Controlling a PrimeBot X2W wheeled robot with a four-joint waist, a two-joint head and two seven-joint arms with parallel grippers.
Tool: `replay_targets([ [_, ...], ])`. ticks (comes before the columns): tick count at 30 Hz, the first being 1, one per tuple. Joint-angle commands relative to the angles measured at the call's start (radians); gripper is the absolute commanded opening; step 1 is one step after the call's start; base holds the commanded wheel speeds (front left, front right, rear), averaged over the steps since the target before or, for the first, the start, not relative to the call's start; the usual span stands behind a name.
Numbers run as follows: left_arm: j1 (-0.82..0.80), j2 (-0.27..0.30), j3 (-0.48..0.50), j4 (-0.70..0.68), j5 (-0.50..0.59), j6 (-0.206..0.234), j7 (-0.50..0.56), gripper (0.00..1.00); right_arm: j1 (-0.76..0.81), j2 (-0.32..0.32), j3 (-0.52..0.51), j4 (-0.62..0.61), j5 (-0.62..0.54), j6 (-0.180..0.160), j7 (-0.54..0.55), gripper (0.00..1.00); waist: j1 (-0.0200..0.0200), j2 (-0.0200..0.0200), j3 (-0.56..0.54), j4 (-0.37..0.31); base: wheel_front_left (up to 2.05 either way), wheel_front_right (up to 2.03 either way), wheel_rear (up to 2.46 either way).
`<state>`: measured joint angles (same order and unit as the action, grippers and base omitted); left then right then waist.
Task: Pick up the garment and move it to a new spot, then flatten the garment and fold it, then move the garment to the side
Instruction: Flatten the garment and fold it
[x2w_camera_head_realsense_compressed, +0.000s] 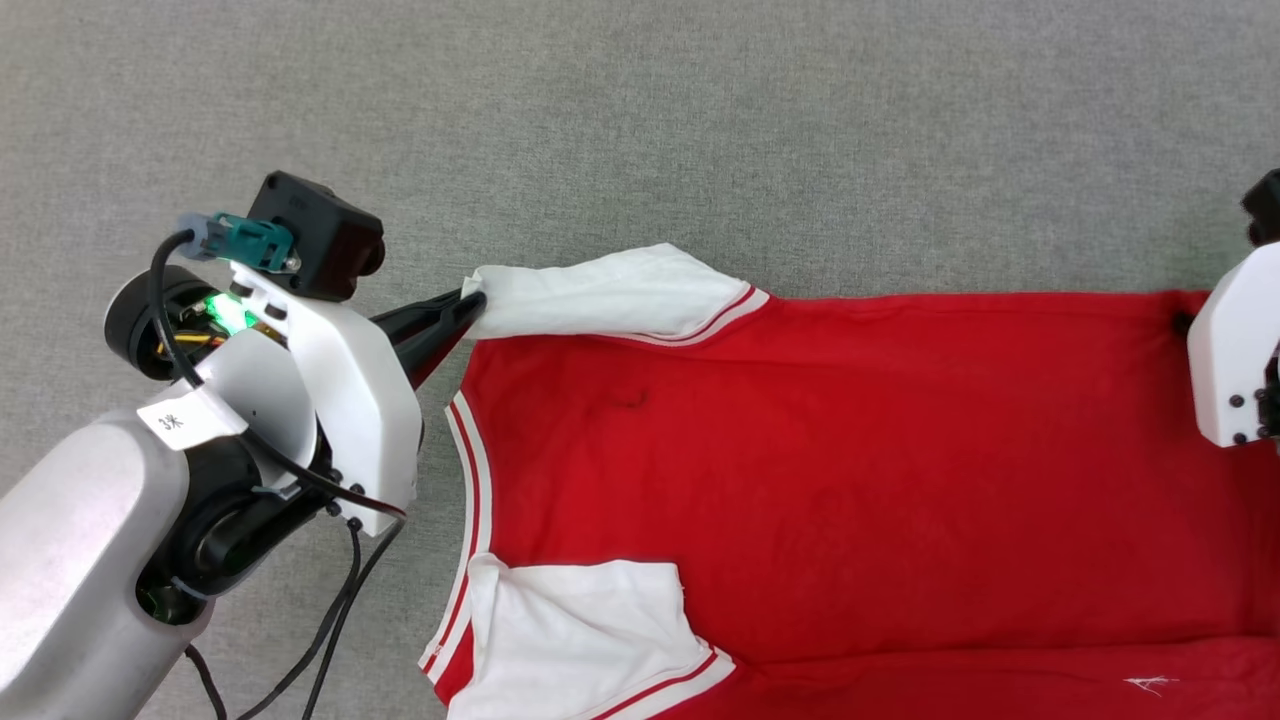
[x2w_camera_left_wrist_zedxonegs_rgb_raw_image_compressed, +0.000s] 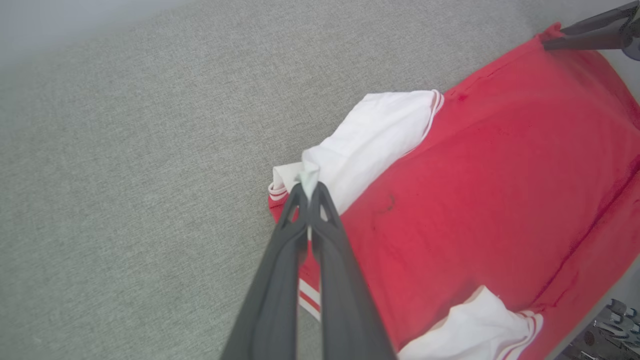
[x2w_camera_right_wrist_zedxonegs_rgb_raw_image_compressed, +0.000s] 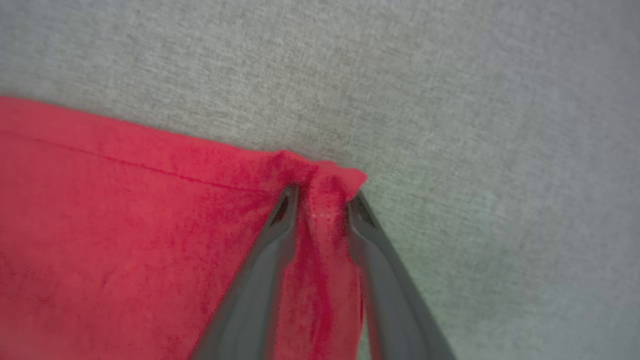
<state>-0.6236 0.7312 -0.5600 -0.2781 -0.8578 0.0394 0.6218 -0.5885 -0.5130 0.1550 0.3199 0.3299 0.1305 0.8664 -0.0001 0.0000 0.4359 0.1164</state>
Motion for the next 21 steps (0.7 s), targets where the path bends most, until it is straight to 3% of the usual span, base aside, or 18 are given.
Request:
replay_targets([
  [1, 0.001, -0.002, 0.000, 0.005, 0.000, 0.001, -0.005, 0.00, 0.030, 0.020, 0.015, 0.040, 0.006, 0.000, -0.001, 0.00, 0.0001, 0.0000, -0.005, -0.002, 0.00, 0.00, 0.00],
  [10, 0.048, -0.004, 0.003, 0.054, -0.001, 0.014, -0.042, 0.00, 0.013, 0.032, -0.042, 0.047, 0.040, -0.001, -0.172, 0.00, 0.0001, 0.0000, -0.080, -0.027, 0.00, 0.00, 0.00],
  [21, 0.161, 0.008, 0.003, 0.043, -0.026, 0.043, -0.081, 0.00, 0.153, 0.038, -0.096, 0.003, 0.089, -0.001, -0.339, 0.00, 0.0001, 0.0000, -0.198, -0.045, 0.00, 0.00, 0.00],
])
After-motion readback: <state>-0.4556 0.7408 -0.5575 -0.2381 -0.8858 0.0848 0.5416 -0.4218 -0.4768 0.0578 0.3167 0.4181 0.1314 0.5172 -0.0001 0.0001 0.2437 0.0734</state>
